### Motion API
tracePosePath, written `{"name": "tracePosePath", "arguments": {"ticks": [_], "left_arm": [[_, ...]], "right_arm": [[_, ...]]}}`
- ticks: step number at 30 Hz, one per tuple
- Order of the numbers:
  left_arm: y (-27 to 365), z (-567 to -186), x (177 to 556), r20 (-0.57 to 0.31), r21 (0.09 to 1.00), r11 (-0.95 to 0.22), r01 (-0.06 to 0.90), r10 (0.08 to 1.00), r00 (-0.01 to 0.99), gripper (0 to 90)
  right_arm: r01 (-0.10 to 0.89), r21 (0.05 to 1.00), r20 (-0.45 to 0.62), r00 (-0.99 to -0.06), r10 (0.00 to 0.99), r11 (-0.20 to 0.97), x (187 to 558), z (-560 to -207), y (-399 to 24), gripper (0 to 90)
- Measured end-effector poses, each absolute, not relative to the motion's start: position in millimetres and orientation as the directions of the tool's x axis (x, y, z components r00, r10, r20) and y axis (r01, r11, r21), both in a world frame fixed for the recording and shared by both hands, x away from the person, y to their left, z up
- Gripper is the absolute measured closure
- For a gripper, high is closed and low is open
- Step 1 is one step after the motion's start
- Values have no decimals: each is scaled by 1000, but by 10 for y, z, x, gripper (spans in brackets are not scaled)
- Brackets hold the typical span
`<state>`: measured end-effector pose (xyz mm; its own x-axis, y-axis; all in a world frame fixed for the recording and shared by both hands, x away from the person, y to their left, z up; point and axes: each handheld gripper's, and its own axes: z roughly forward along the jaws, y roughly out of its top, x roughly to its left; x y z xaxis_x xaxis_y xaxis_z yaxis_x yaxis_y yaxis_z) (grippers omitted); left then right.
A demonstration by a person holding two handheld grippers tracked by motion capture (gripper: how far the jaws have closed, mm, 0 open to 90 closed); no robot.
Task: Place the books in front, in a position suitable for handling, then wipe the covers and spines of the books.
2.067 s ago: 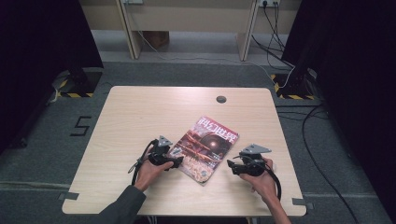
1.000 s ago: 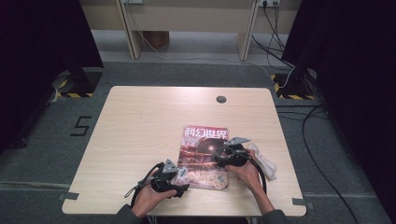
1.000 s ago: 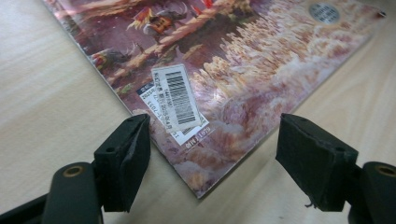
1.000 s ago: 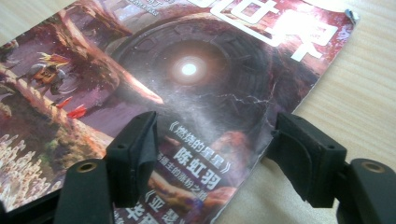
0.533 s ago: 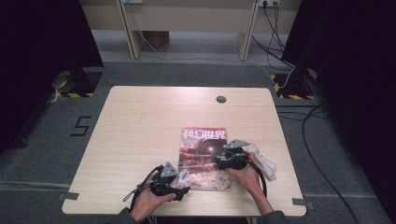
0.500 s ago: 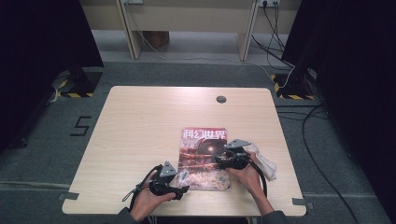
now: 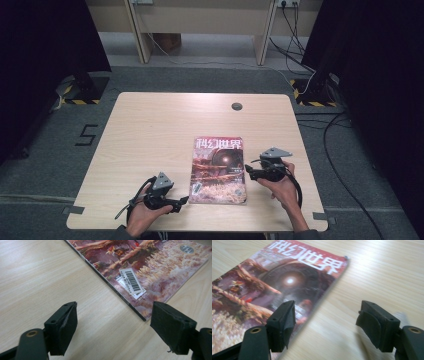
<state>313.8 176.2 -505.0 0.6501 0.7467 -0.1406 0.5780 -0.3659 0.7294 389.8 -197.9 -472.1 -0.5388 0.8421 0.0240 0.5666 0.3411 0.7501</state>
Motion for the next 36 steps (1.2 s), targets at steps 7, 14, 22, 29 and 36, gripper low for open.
{"name": "tracePosePath", "arguments": {"ticks": [7, 14, 22, 29, 36], "left_arm": [[1885, -5037, 3102, -133, 731, -359, 581, 760, 636, 176], [1977, -5015, 3086, -125, 739, -346, 578, 772, 623, 176], [1954, -5021, 3084, -120, 736, -353, 577, 772, 625, 176], [1953, -5028, 3094, -111, 734, -359, 577, 774, 623, 174], [1965, -5035, 3105, -109, 732, -357, 581, 779, 617, 171]], "right_arm": [[572, 751, 16, -516, 856, 331, 3786, -4716, -2240, 292], [574, 742, -33, -485, 874, 347, 3714, -4740, -2417, 365], [587, 724, -62, -469, 881, 363, 3638, -4785, -2566, 456], [603, 707, -70, -461, 885, 370, 3618, -4810, -2639, 508], [614, 699, -78, -445, 892, 367, 3658, -4859, -2709, 528]]}}
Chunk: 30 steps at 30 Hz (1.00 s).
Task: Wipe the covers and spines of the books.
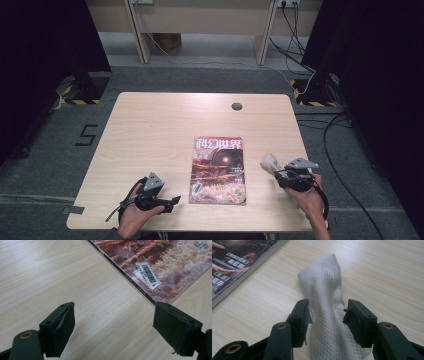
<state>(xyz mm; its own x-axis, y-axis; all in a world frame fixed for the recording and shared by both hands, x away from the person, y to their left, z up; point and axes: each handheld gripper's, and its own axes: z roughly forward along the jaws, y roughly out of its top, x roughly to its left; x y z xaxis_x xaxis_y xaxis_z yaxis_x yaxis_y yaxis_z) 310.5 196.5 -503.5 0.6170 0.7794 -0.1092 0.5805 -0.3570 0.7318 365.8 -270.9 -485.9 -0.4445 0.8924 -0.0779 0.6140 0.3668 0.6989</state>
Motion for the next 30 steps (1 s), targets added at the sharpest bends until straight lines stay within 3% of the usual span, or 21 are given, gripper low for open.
{"name": "tracePosePath", "arguments": {"ticks": [12, 15, 20, 24, 30], "left_arm": [[1941, -5047, 3114, -107, 728, -365, 580, 776, 621, 169], [1934, -5058, 3126, -107, 727, -363, 583, 779, 618, 169], [1909, -5065, 3158, -111, 730, -356, 584, 781, 615, 169], [1823, -5086, 3213, -145, 735, -331, 592, 776, 614, 166], [1566, -5107, 3341, -114, 747, -352, 564, 768, 631, 187]], "right_arm": [[625, 690, -56, -458, 887, 366, 3769, -4938, -2656, 540], [628, 678, -63, -468, 881, 382, 3836, -4976, -2632, 580], [633, 674, -46, -477, 878, 379, 3860, -4978, -2644, 741], [616, 693, -54, -474, 879, 375, 3857, -4935, -2636, 765], [575, 720, -68, -500, 863, 389, 3893, -4836, -2499, 767]]}}
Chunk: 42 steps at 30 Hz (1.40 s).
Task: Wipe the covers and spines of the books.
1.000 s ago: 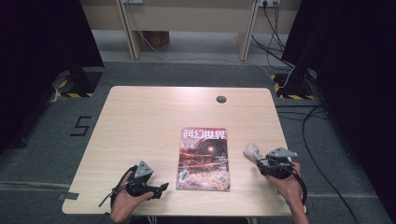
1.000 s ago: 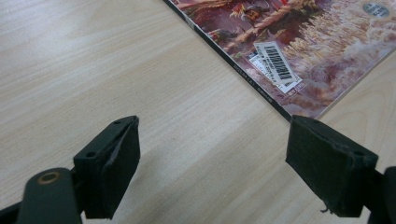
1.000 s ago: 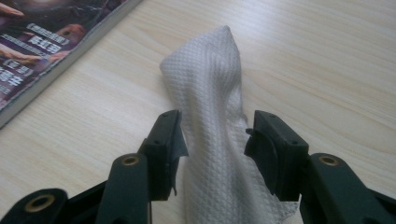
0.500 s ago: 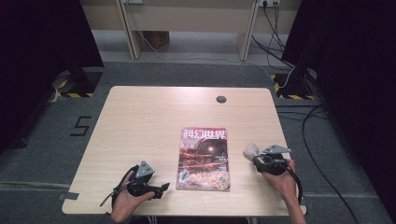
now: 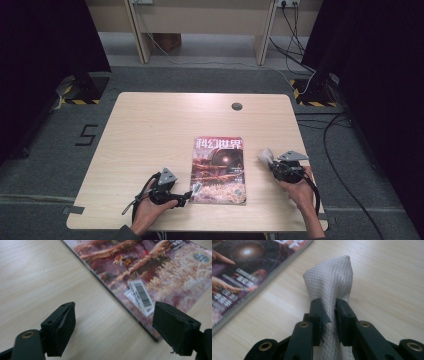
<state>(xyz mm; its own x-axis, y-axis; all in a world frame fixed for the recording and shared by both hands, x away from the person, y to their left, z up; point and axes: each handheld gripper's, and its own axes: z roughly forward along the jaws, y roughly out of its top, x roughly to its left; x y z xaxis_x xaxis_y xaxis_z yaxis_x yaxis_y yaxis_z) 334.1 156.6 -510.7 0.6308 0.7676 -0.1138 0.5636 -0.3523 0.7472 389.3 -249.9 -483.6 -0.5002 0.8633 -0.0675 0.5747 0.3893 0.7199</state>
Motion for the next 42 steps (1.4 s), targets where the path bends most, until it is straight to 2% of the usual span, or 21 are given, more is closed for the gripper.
{"name": "tracePosePath", "arguments": {"ticks": [9, 12, 15, 22, 28, 36, 42], "left_arm": [[1352, -5124, 3418, -64, 738, -390, 551, 772, 632, 224], [1346, -5127, 3418, -84, 727, -396, 561, 759, 645, 235], [1352, -5129, 3427, -106, 719, -390, 575, 757, 645, 239], [1344, -5124, 3409, -80, 725, -408, 555, 750, 657, 255], [1351, -5131, 3401, -88, 728, -401, 556, 750, 656, 254], [1372, -5137, 3360, -93, 730, -400, 555, 746, 660, 254], [1378, -5142, 3364, -99, 731, -395, 556, 745, 660, 254]], "right_arm": [[506, 734, -98, -580, 808, 452, 4085, -4707, -2009, 767], [485, 735, -107, -607, 787, 474, 4167, -4688, -1809, 767], [480, 727, -107, -627, 772, 491, 4265, -4716, -1608, 766], [496, 685, -115, -650, 751, 534, 4505, -4908, -1242, 758], [492, 669, -158, -637, 754, 556, 4623, -4960, -1215, 749], [550, 669, -166, -545, 822, 500, 4853, -4965, -1450, 750], [564, 651, -182, -535, 825, 508, 4967, -4947, -1437, 751]]}}
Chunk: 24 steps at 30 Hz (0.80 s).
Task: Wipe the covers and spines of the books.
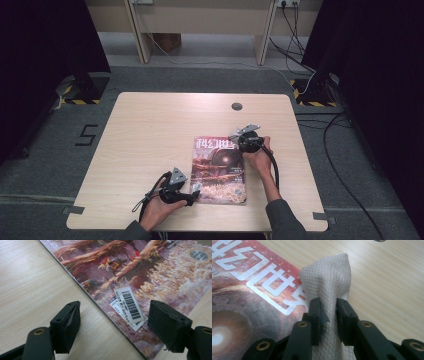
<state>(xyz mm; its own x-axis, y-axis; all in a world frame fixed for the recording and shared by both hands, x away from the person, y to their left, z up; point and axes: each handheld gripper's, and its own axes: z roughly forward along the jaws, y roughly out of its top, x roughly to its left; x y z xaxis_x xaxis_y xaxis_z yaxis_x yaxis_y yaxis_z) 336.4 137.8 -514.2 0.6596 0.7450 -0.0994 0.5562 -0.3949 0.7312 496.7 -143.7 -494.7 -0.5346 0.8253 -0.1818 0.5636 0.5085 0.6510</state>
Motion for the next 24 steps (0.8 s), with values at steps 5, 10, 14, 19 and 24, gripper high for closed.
{"name": "tracePosePath", "arguments": {"ticks": [5, 10, 14, 19, 24], "left_arm": [[1381, -5143, 3367, -101, 731, -396, 556, 743, 662, 254], [1383, -5143, 3370, -104, 730, -396, 556, 741, 664, 253], [1382, -5141, 3366, -100, 729, -398, 556, 742, 663, 253], [1401, -5136, 3336, -101, 727, -402, 557, 739, 666, 249], [1452, -5123, 3266, -115, 717, -396, 574, 745, 657, 252]], "right_arm": [[564, 643, -200, -530, 824, 518, 5028, -4940, -1392, 751], [574, 625, -209, -529, 822, 529, 5038, -4921, -1288, 755], [540, 634, -193, -583, 789, 553, 4991, -4939, -1107, 758], [529, 649, -168, -601, 782, 547, 4984, -4952, -1107, 753], [557, 651, -188, -541, 820, 516, 5051, -4956, -1250, 751]]}}
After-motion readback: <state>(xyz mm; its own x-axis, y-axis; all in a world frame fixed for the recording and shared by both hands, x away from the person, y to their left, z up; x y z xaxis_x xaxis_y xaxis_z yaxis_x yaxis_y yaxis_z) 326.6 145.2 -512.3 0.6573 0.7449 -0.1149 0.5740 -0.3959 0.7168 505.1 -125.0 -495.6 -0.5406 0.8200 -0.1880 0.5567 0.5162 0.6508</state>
